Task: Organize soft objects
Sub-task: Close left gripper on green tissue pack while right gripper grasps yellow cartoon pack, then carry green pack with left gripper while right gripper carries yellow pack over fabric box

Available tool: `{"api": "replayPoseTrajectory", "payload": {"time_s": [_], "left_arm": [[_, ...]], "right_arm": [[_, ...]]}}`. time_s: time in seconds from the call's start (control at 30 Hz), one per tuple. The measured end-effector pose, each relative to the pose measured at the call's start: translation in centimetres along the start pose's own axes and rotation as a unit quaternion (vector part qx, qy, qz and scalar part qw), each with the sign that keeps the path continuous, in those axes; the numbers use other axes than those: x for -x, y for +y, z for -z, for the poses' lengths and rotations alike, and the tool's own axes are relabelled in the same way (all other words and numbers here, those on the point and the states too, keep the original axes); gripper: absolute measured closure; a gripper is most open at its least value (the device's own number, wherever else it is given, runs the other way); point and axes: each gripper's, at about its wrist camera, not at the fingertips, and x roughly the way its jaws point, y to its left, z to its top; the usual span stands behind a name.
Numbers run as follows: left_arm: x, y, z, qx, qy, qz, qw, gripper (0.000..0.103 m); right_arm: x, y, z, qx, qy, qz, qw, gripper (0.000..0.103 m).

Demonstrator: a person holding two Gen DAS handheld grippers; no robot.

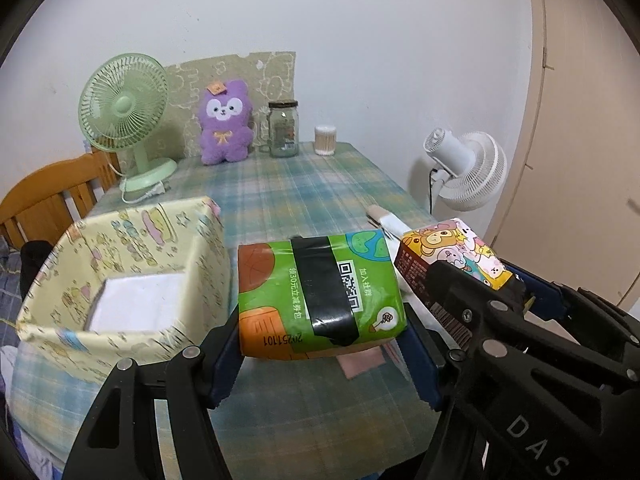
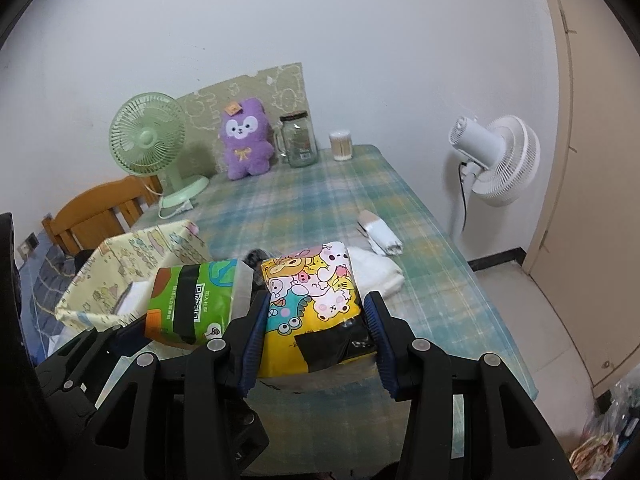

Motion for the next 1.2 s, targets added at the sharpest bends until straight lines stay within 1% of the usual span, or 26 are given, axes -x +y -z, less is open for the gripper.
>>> {"api": "replayPoseTrajectory", "payload": {"time_s": [0.7, 1.03, 1.2], "left_arm": [[1.7, 6.0, -4.2, 0.014, -0.029, -0.023, 0.9992, 0.031], [1.8, 9.0, -4.7, 0.016, -0.034, -0.030, 0.9988, 0.031], [1.1, 10.8, -4.4, 0.014, -0.025, -0.042, 0.9987, 0.031]], "right_arm": [[-0.3, 6.4, -4.5, 0.030, -0.024, -0.015, 0.999, 0.052], [-1.7, 9.8, -5.5, 0.040, -0.025, -0.025, 0.999, 0.052], [-3.1, 11.5, -5.1, 0.045, -0.011, -0.031, 0.998, 0.052]]}}
